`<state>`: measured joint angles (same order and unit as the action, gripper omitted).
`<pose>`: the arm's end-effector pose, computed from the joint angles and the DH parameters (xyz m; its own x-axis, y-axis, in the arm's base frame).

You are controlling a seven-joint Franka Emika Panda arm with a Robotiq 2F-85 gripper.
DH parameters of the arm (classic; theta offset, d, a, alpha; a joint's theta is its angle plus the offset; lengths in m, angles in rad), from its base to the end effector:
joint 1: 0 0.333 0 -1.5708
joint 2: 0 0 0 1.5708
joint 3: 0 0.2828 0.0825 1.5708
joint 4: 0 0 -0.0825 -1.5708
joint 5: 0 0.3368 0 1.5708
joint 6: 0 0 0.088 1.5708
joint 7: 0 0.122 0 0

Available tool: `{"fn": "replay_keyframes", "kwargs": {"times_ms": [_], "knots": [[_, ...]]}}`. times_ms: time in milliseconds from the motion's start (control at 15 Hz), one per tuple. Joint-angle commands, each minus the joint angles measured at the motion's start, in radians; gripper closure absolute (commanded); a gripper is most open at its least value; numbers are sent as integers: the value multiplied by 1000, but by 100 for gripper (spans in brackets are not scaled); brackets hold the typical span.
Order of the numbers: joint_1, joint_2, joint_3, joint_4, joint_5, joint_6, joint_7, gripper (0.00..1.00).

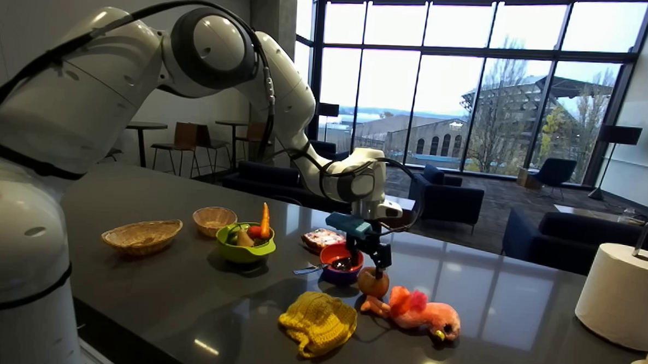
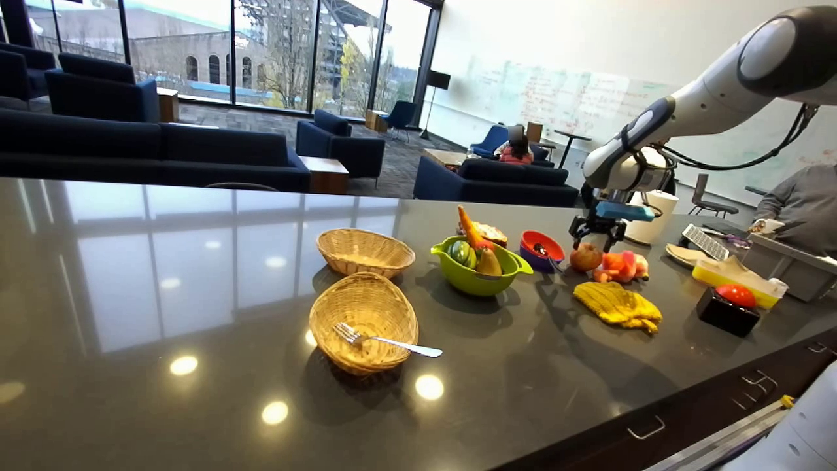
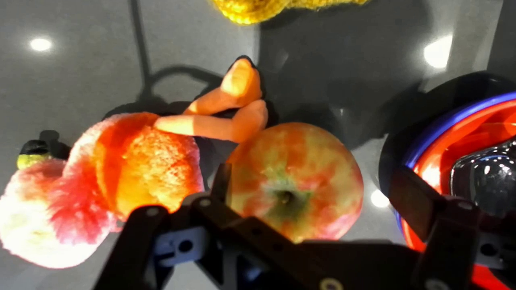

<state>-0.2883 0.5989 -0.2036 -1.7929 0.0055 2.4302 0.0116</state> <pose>0.5427 -0.2816 0.2179 0.8916 -0.4500 0.0495 -0.4527 -0.8849 0.1096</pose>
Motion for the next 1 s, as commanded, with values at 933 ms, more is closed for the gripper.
{"fn": "replay_keyframes", "kwargs": {"times_ms": [933], "knots": [[-39, 68, 26, 83, 23, 3, -60, 0]]}}
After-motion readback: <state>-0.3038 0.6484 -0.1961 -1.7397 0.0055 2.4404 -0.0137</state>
